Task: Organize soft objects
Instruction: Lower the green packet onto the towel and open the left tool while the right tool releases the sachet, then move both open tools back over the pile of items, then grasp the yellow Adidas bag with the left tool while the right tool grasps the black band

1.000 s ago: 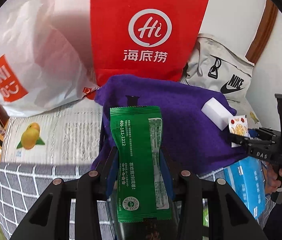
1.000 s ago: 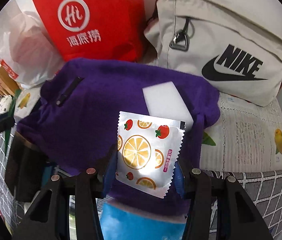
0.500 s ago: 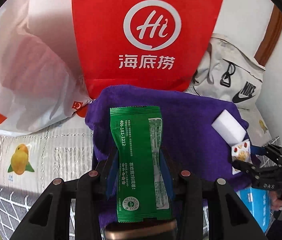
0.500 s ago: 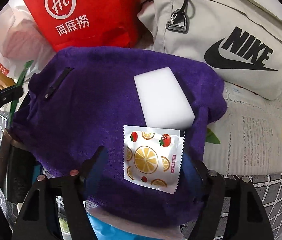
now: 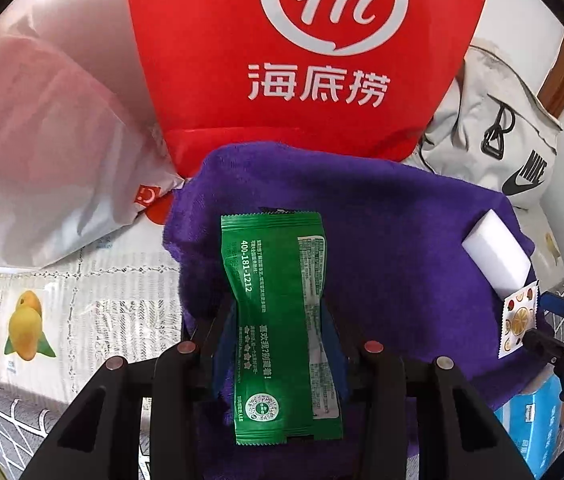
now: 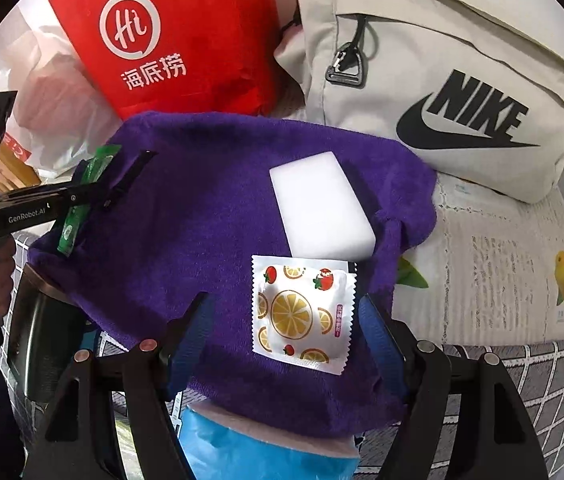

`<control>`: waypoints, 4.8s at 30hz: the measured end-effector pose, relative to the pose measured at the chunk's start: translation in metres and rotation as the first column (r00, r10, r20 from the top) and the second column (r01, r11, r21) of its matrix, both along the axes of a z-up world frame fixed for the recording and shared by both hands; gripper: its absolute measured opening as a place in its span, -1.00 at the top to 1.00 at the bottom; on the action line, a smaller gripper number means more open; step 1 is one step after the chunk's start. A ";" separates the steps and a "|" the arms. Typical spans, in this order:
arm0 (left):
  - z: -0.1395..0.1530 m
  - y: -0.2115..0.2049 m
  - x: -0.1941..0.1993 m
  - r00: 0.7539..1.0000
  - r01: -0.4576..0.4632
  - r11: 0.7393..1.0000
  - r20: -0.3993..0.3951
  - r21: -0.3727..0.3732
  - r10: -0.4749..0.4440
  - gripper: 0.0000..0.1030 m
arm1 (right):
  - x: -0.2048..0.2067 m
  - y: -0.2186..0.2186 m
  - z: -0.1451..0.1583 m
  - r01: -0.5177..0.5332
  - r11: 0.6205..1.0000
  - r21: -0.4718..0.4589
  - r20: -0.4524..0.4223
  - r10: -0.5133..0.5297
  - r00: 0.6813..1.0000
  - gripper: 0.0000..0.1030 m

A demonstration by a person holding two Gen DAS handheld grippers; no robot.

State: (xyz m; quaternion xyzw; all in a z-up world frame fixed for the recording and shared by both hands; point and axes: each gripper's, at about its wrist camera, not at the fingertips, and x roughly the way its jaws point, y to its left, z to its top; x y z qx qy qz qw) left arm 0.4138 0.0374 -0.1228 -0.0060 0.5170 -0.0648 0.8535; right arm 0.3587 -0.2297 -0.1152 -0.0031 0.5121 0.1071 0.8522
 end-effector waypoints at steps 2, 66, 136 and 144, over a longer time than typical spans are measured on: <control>-0.002 -0.003 0.000 1.000 0.012 1.000 -0.004 0.009 -0.012 0.23 | -0.003 0.003 0.002 -0.004 1.000 -0.021 0.010 0.004 1.000 -0.43; -0.024 -0.019 -0.313 0.982 0.183 0.981 0.064 -0.068 -0.179 0.19 | -0.274 0.023 -0.005 0.022 0.997 0.075 0.079 -0.028 0.996 -0.43; -0.029 0.041 -0.327 0.991 0.109 0.970 0.104 -0.218 -0.088 0.69 | -0.211 0.102 -0.024 -0.209 0.978 0.019 0.032 0.208 0.978 0.57; -0.030 0.040 -0.327 0.990 0.110 0.971 0.105 -0.212 -0.090 0.69 | -0.202 0.112 -0.035 -0.226 0.973 -0.048 0.021 0.227 0.974 0.59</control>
